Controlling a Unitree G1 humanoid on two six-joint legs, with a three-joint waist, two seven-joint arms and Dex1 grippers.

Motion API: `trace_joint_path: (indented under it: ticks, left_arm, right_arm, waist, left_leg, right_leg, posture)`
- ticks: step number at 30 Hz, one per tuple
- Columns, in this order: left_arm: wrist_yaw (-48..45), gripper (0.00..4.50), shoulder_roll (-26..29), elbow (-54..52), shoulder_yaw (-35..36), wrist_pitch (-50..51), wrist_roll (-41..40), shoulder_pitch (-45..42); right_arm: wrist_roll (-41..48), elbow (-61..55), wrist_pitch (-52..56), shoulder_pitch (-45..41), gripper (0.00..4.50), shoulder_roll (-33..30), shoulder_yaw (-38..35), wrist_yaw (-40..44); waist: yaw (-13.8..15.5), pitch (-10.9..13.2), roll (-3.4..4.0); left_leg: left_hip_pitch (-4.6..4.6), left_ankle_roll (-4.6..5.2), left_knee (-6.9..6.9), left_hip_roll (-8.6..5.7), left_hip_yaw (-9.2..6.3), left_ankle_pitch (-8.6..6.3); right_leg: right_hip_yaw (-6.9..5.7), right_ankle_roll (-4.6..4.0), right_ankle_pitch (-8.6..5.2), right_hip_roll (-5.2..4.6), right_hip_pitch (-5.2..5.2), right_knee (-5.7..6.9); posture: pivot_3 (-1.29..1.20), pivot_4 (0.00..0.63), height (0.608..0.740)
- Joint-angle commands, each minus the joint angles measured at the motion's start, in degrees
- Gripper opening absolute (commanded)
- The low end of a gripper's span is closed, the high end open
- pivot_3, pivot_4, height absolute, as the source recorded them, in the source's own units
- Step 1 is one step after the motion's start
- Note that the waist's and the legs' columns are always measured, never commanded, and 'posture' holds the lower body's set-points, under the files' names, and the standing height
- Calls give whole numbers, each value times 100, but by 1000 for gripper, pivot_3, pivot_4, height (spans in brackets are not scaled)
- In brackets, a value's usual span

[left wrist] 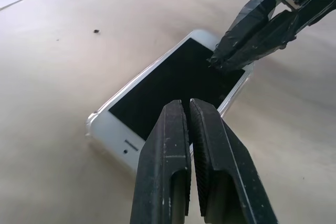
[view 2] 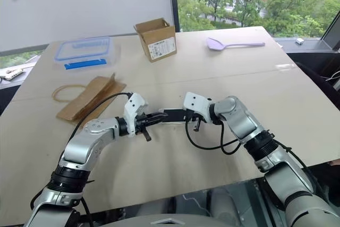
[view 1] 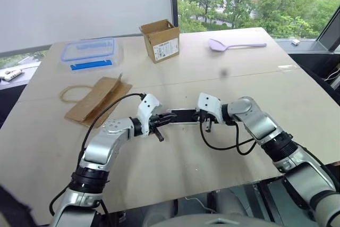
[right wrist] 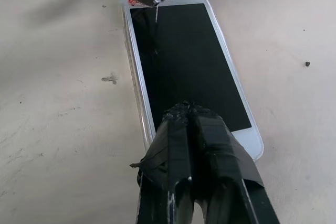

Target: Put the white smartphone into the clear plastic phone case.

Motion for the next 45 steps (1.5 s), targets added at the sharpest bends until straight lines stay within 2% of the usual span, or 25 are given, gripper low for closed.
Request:
trace_joint_path:
  ticks: [1, 4, 5, 7, 12, 15, 20, 25, 30, 35, 41, 45]
  left_arm:
    - [14, 201, 31, -10, 16, -90, 44, -82]
    - [26, 201, 4, 8, 14, -118, 49, -94]
    - [25, 201, -3, 12, 35, -119, 31, -105]
    - [23, 201, -20, 32, 49, -124, 22, -129]
    - [75, 201, -75, 24, 8, -119, 45, -72]
    - [124, 201, -106, 54, -49, -107, 108, -67]
    - [140, 201, -95, 141, -113, -164, 176, -75]
    - [132, 201, -100, 182, -152, -212, 176, -76]
    - [123, 201, -115, 225, -182, -262, 184, -95]
    - [133, 201, -102, 271, -150, -333, 186, -86]
    - [162, 201, -105, 207, -147, -366, 173, 16]
    - [158, 201, -119, 184, -136, -398, 150, 52]
  right_arm:
    - [-633, 1544, 435, 758, 0, -108, 909, 55]
    - [-521, 1578, 219, 784, 0, 17, 601, -213]
    - [-310, 1384, 80, 802, 0, 131, 226, -439]
    - [-61, 925, -28, 841, 0, 215, -333, -748]
    - [95, 68, 373, 1001, 0, 151, -911, -1118]
    - [152, -455, 656, 1134, 0, 3, -1010, -1131]
    - [352, -1354, 1190, 1312, 0, -228, -1120, -1121]
    - [502, -1858, 1514, 1369, 0, -508, -930, -901]
    - [578, -1714, 1350, 1177, 0, -335, -978, -1052]
    - [743, -1782, 1539, 974, 0, -219, -1511, -1361]
    - [1884, -2484, 1913, 915, 0, 149, -2554, -1307]
    - [2072, -2544, 2053, 907, 0, 187, -2526, -1387]
  waist:
    - [1, -9, 2]
    - [-7, -24, 2]
    - [-6, -22, 2]
    - [8, -5, 8]
    - [34, 92, 41]
    - [54, 102, 30]
    - [76, 118, 33]
    - [70, 180, 23]
    - [46, 195, 10]
    - [19, 226, -3]
    - [40, 273, 4]
    - [36, 276, 6]
  left_leg:
    - [8, -1, -4, -1, 0, -1]
    - [43, -3, -41, -8, 3, -2]
    - [45, -3, -44, -8, 1, -2]
    - [39, -3, -49, -7, -13, -2]
    - [-1, 6, -50, -24, -14, 4]
    - [-86, 26, -50, -29, -23, 18]
    - [-138, 26, -51, -35, -42, 17]
    - [-151, 27, -49, -36, -52, 17]
    - [-157, 27, -53, -34, -57, 17]
    - [-154, 27, -53, -32, -55, 17]
    - [-166, 27, -50, -32, -56, 17]
    - [-166, 26, -55, -34, -57, 17]
  right_leg:
    - [-2, 2, -11, -5, 6, 0]
    - [-3, -1, -17, -32, 20, -3]
    - [-4, -2, -18, -32, 20, -3]
    - [-13, -4, -19, -32, 17, -3]
    - [-21, -4, -19, -31, -16, -4]
    - [-32, -4, -16, -25, -83, -4]
    - [-49, -20, -8, -30, -107, -32]
    - [-64, 0, -20, -31, -107, -48]
    - [-72, 0, -20, -24, -116, -46]
    - [-68, -2, -18, -18, -117, -40]
    - [-67, -6, 1, -20, -128, -34]
    - [-68, -3, 6, -19, -128, -36]
  posture:
    - [0, 150, 740]
    - [0, 150, 740]
    - [0, 150, 740]
    - [0, 150, 740]
    - [0, 150, 740]
    - [0, 150, 740]
    - [0, 150, 740]
    - [0, 150, 740]
    - [0, 150, 740]
    - [0, 150, 740]
    - [0, 150, 740]
    - [0, 150, 740]
